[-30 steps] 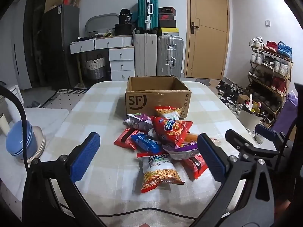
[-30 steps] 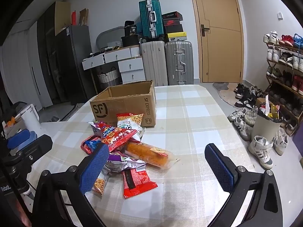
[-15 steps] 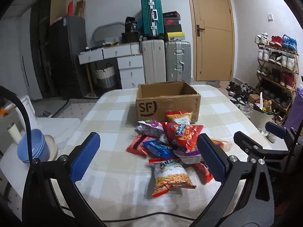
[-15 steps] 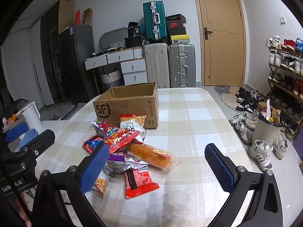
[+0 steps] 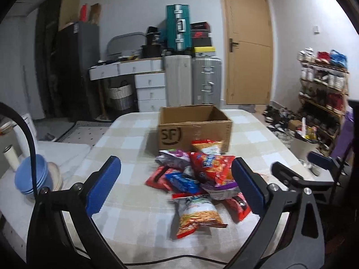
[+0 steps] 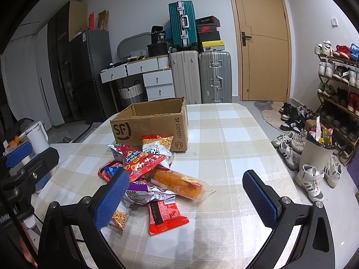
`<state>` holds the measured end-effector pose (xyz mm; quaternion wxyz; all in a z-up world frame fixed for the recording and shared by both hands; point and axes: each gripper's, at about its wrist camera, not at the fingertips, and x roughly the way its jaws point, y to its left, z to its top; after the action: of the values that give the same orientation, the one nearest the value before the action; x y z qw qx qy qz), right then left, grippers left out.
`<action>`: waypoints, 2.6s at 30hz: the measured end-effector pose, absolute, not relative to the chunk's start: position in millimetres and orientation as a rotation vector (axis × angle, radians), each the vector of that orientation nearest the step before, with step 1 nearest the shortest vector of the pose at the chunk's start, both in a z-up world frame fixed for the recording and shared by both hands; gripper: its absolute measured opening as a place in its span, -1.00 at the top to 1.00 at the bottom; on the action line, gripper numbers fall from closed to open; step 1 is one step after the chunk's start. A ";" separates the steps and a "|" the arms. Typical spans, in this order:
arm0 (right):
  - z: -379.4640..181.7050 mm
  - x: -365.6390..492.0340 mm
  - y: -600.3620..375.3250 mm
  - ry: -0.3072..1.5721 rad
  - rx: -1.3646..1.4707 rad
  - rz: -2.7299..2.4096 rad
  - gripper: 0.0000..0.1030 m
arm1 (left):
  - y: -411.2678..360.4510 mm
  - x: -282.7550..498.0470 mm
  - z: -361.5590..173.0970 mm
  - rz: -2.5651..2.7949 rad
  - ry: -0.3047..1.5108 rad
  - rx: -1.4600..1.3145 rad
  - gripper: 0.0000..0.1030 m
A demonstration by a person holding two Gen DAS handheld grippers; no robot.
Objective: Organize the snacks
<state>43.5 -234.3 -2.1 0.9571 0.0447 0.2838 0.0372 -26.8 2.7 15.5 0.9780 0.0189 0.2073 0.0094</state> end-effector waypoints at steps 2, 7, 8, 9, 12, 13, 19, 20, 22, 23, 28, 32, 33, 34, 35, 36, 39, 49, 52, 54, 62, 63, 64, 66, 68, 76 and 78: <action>-2.2 43.5 -234.2 0.575 0.091 0.075 -1.00 | 6.4 -27.1 16.9 0.024 0.412 0.019 -0.92; -2.3 42.7 -234.6 0.574 0.097 0.066 -1.00 | 9.3 -26.4 16.9 0.028 0.420 0.001 -0.92; -2.3 42.5 -234.8 0.572 0.094 0.060 -1.00 | 8.0 -25.6 16.2 0.036 0.427 0.014 -0.92; -2.1 42.6 -234.8 0.572 0.094 0.063 -1.00 | 6.9 -25.1 15.9 0.034 0.433 0.023 -0.92; -2.7 42.1 -234.5 0.577 0.095 0.069 -1.00 | 2.6 -23.4 13.8 0.037 0.447 0.047 -0.92; -2.8 42.0 -234.2 0.580 0.093 0.072 -1.00 | 1.1 -22.9 13.2 0.035 0.451 0.054 -0.92; -1.8 41.6 -232.4 0.584 0.085 0.093 -1.00 | -0.5 -19.3 10.8 0.042 0.465 0.068 -0.92; -1.6 41.6 -232.4 0.584 0.083 0.095 -1.00 | 0.0 -18.9 10.6 0.042 0.467 0.067 -0.92; -1.4 41.6 -232.3 0.583 0.084 0.097 -1.00 | 0.6 -18.0 9.5 0.045 0.473 0.068 -0.92; -1.4 41.7 -232.1 0.583 0.085 0.098 -1.00 | 0.6 -17.3 8.8 0.047 0.475 0.070 -0.92; -1.8 42.3 -231.9 0.589 0.090 0.092 -1.00 | 0.7 -12.0 5.1 0.052 0.481 0.081 -0.92; -3.0 44.6 -232.9 0.602 0.092 0.095 -1.00 | 2.7 -9.6 2.8 0.060 0.488 0.088 -0.92; -3.6 44.9 -233.0 0.607 0.091 0.097 -1.00 | 4.2 -7.9 1.8 0.064 0.494 0.090 -0.92; -4.2 45.8 -232.9 0.614 0.088 0.099 -1.00 | 5.7 -6.4 1.6 0.070 0.503 0.091 -0.92; -5.3 47.4 -232.9 0.626 0.086 0.103 -0.99 | 10.5 -3.2 0.3 0.078 0.515 0.084 -0.93; -6.0 48.4 -233.6 0.632 0.088 0.106 -0.99 | 16.9 -0.4 -0.9 0.087 0.524 0.072 -0.93; -11.3 52.9 -235.8 0.657 0.101 0.126 -0.99 | 38.3 7.8 -5.2 0.095 0.558 0.025 -0.93; -35.7 77.5 -207.6 0.735 0.024 0.293 -0.99 | 82.5 40.6 -38.5 0.075 0.682 -0.055 -0.94; -42.4 78.4 -186.2 0.730 -0.084 0.332 -0.99 | 83.3 47.9 -47.1 0.025 0.724 -0.097 -0.93; -46.6 82.2 -175.6 0.731 -0.126 0.357 -0.98 | 81.5 53.6 -54.9 -0.012 0.765 -0.124 -0.93; -68.5 108.3 -159.8 0.811 -0.183 0.406 -0.29 | 64.8 66.9 -81.1 -0.101 0.872 -0.152 -0.93; -71.9 111.7 -159.3 0.821 -0.184 0.407 -0.23 | 63.9 68.1 -83.5 -0.104 0.880 -0.158 -0.93; -73.9 113.4 -159.3 0.826 -0.179 0.417 -0.21 | 63.5 68.4 -85.3 -0.107 0.888 -0.165 -0.93; -75.1 114.2 -158.5 0.815 -0.193 0.414 -0.06 | 62.3 71.5 -89.8 -0.110 0.902 -0.178 -0.93; -73.9 114.5 -160.5 0.812 -0.183 0.418 0.01 | 60.7 71.0 -91.0 -0.112 0.908 -0.180 -0.93; -66.0 105.7 -167.3 0.804 -0.142 0.448 0.22 | 51.8 74.0 -98.7 -0.126 0.932 -0.168 -0.93; -62.0 101.4 -170.5 0.800 -0.120 0.456 0.25 | 50.2 74.6 -100.1 -0.138 0.937 -0.184 -0.93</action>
<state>101.4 -170.5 -62.0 0.8942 -0.0581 0.3856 0.2199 74.6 50.2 -100.1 0.8859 -0.0886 0.4504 -0.0662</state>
